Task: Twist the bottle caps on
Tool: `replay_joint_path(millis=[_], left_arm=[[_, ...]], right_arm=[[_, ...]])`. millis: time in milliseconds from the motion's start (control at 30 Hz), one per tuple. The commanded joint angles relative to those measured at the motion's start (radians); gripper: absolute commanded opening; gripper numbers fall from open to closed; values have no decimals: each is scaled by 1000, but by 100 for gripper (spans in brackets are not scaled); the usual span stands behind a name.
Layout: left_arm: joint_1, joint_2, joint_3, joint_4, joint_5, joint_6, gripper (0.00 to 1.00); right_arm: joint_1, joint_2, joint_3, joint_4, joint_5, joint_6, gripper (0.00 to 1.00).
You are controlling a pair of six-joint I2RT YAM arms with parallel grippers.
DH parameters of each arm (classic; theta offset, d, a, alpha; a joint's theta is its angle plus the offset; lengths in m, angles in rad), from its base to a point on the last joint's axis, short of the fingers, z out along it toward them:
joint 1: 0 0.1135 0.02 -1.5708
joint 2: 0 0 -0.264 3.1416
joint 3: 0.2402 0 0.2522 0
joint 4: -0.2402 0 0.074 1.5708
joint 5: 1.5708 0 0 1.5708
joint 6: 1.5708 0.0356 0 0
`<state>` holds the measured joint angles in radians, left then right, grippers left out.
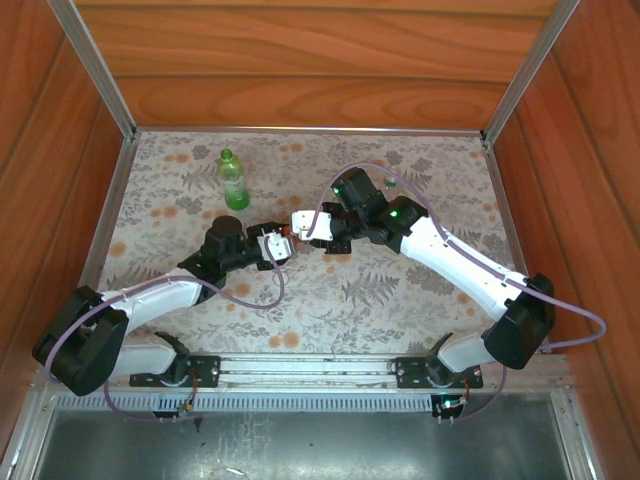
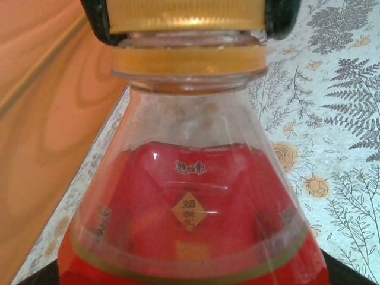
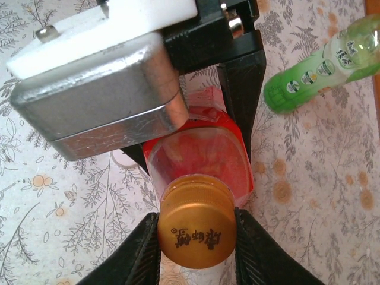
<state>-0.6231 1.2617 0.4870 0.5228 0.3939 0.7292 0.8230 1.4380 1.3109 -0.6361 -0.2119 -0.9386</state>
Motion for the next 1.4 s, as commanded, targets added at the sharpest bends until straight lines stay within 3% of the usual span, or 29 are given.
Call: replay_joint_path(millis=[0, 67, 100, 133, 267, 333, 433, 500, 567, 667, 733, 800, 900, 1033, 1167, 1367], left_arm=[[-7, -3, 2, 13, 12, 20, 56], [-6, -4, 1, 14, -1, 22, 56], [-7, -2, -1, 13, -13, 24, 56], [-6, -1, -1, 14, -21, 25, 56], [-7, 5, 2, 13, -28, 16, 56], [-7, 2, 3, 12, -43, 20, 56], [-7, 0, 1, 13, -59, 30, 56], [-6, -7, -4, 13, -58, 31, 56], [-7, -13, -7, 12, -59, 32, 56], [-6, -20, -10, 12, -66, 32, 56], [-7, -17, -10, 10, -66, 30, 56], [-6, -10, -10, 10, -63, 30, 56], [-7, -2, -7, 9, -58, 38, 56], [-5, -5, -7, 9, -39, 33, 56], [-2, 7, 2, 8, -9, 20, 57], [5, -1, 11, 8, -9, 8, 57]], right_arm=[[-5, 0, 27, -18, -46, 11, 19], [-5, -8, 18, 12, -55, 95, 5], [-5, -12, 8, 53, -45, 211, 0], [-5, -13, 1, 96, -32, 334, 0], [-6, 2, -22, 197, 37, 1069, 0], [-10, 17, -32, 202, -7, 1319, 0], [-8, 41, -22, 161, -43, 1511, 0], [-8, 38, -15, 117, -29, 1539, 5], [-16, 18, -23, 106, -8, 1498, 10], [-33, -15, -40, 97, -6, 1296, 27], [-36, -38, -52, 84, -32, 1094, 42], [-36, -76, -84, 87, -89, 837, 48], [-36, -143, -133, 104, -106, 466, 49], [-35, -130, -50, 3, -74, 121, 50], [-36, -61, 71, -83, -68, -58, 51], [-36, 62, 209, -263, -88, -199, 53]])
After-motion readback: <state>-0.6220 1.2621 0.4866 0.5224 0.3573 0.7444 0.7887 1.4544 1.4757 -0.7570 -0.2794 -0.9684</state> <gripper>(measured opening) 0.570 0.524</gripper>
